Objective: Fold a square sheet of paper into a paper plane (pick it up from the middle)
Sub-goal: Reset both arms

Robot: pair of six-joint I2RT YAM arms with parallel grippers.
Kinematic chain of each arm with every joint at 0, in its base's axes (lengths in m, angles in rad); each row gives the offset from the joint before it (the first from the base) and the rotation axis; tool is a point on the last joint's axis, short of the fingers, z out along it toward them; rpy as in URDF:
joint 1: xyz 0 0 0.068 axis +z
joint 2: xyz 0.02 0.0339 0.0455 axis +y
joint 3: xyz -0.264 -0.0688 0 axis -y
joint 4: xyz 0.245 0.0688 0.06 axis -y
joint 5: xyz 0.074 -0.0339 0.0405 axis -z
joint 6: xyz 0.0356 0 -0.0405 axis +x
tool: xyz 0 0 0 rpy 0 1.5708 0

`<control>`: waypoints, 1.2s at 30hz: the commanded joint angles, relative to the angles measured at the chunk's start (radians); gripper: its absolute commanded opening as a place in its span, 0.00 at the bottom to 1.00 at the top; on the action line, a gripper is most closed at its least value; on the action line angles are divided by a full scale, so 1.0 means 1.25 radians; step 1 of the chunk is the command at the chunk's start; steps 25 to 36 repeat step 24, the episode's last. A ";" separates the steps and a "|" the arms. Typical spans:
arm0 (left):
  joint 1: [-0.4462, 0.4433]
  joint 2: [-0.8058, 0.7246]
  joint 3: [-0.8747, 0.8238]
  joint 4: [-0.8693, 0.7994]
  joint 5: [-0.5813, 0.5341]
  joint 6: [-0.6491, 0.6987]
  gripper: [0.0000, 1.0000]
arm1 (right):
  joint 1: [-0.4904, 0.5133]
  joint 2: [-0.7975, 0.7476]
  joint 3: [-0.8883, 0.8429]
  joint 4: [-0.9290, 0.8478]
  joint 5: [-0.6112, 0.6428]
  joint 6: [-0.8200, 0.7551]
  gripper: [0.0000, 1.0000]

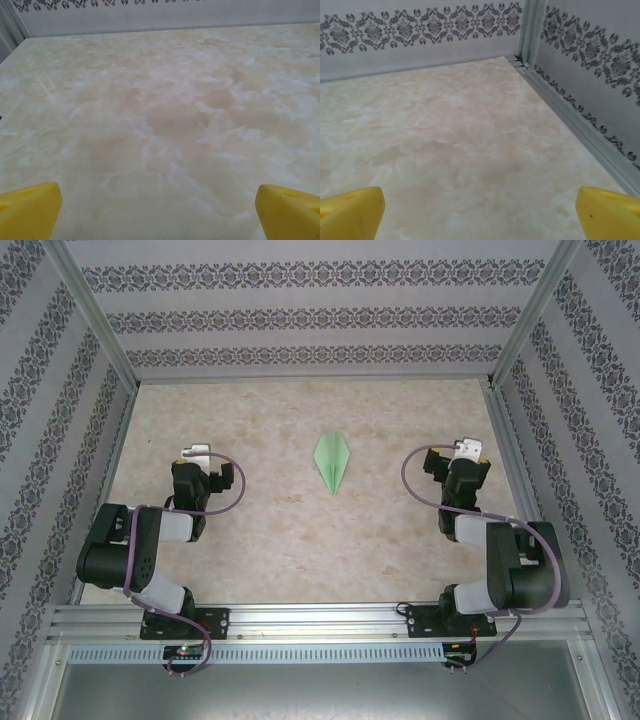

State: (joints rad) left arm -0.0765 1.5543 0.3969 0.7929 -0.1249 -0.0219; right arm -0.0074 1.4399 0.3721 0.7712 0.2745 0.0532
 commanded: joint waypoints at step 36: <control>0.008 0.007 0.021 0.020 0.068 0.043 1.00 | 0.010 0.044 -0.006 0.112 -0.096 -0.039 0.98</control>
